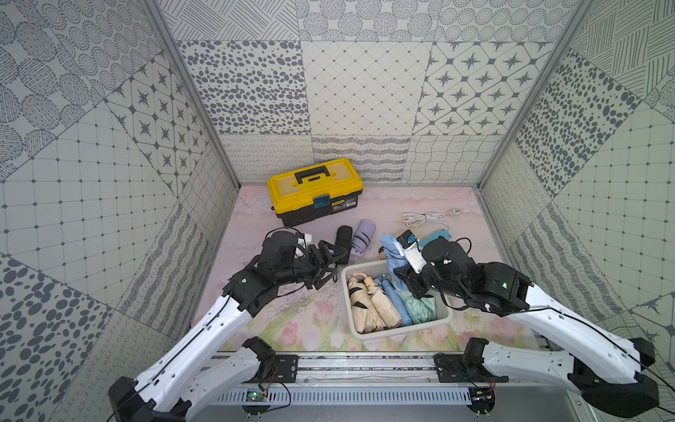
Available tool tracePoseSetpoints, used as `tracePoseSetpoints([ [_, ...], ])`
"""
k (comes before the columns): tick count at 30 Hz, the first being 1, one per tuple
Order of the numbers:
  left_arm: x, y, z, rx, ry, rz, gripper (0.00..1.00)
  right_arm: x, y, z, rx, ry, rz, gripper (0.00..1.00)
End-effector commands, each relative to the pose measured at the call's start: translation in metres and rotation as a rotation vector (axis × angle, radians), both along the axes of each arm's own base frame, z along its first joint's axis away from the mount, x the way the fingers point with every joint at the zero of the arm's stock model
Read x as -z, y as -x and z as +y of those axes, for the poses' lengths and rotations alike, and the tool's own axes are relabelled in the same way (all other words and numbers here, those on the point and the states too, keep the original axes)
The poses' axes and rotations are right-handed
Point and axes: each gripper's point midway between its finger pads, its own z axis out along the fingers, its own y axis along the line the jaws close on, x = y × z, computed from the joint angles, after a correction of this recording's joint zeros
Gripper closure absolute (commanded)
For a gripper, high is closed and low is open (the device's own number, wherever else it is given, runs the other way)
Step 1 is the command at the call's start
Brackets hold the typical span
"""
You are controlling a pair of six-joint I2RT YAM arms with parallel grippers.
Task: Put the umbrella into the storage box
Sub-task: Pick up the umbrella from the center of the board, then place the umbrella in the storage box.
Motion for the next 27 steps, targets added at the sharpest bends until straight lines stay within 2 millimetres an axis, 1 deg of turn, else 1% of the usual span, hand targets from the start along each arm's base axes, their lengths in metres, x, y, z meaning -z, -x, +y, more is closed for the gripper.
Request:
tracePoseSetpoints([
  [1, 0.066, 0.017, 0.020, 0.078, -0.288, 0.011, 0.20, 0.027, 0.012, -0.025, 0.131, 0.134, 0.195, 1.00],
  [4, 0.078, 0.019, 0.009, 0.091, -0.281, -0.005, 0.23, 0.043, 0.015, -0.032, 0.148, 0.207, 0.294, 1.00],
  [8, 0.092, 0.022, -0.001, 0.125, -0.287, 0.012, 0.31, 0.062, 0.020, -0.034, 0.146, 0.228, 0.376, 1.00],
  [10, 0.097, 0.021, -0.005, 0.137, -0.283, 0.014, 0.37, 0.077, 0.024, -0.034, 0.137, 0.251, 0.431, 1.00],
  [12, 0.097, 0.017, -0.014, 0.168, -0.257, -0.012, 0.41, 0.088, 0.021, -0.033, 0.146, 0.251, 0.456, 1.00],
  [15, 0.099, 0.013, -0.026, 0.239, -0.263, -0.030, 0.43, 0.105, 0.021, -0.025, 0.138, 0.230, 0.491, 1.00],
  [18, 0.100, 0.013, -0.035, 0.294, -0.266, -0.027, 0.46, 0.121, 0.024, -0.026, 0.139, 0.254, 0.523, 1.00],
  [23, 0.105, 0.011, -0.041, 0.314, -0.252, -0.019, 0.60, 0.134, 0.016, -0.016, 0.156, 0.218, 0.534, 1.00],
  [27, 0.107, 0.009, -0.047, 0.335, -0.241, -0.010, 0.71, 0.148, 0.014, -0.007, 0.167, 0.172, 0.569, 1.00],
])
